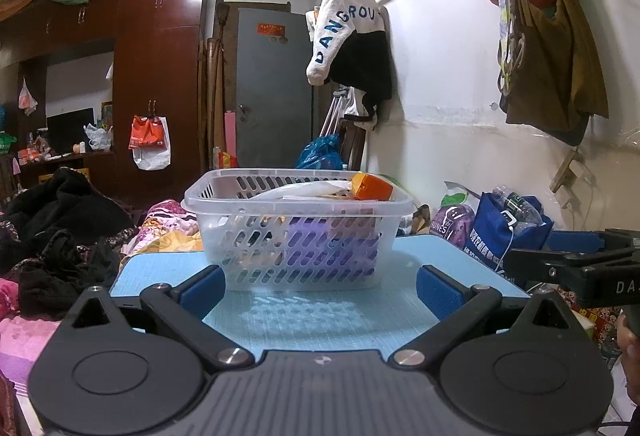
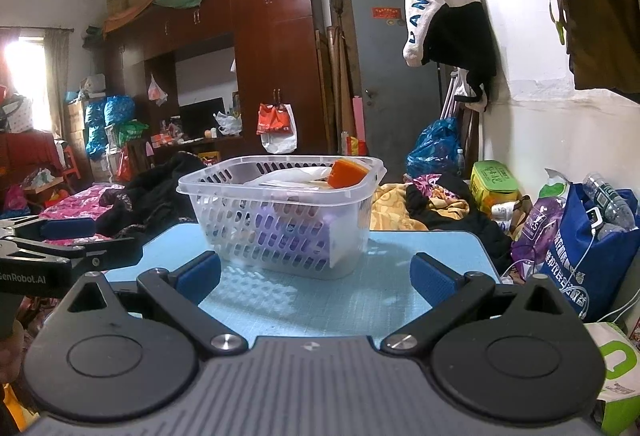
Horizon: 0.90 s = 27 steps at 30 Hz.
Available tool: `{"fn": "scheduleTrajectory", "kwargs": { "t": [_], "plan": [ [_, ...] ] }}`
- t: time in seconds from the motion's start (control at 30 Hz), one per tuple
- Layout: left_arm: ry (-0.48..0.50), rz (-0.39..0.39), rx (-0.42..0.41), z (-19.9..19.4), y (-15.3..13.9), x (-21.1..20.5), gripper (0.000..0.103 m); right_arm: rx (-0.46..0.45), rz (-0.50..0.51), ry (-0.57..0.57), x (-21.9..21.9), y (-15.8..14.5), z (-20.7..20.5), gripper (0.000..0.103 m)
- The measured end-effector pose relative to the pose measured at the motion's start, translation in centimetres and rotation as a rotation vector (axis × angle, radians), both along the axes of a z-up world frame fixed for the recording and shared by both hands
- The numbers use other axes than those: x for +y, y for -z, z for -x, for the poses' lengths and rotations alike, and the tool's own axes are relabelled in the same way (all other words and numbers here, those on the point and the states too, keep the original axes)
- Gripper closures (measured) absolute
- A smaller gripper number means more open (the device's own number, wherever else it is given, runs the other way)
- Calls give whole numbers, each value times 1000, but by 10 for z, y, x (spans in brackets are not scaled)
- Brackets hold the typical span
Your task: Organize objects
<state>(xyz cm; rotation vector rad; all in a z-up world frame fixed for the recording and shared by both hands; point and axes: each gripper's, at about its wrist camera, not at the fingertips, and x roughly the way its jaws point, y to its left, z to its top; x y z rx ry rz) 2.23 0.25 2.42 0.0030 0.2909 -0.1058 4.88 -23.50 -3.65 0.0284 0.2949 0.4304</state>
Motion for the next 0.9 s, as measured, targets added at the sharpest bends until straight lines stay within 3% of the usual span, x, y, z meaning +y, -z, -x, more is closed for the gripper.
{"fn": "scheduleTrajectory", "kwargs": {
  "t": [0.9],
  "plan": [
    [5,-1,11,-2,3,-4,1,4,2,3,0,2,-1,0]
  ]
}}
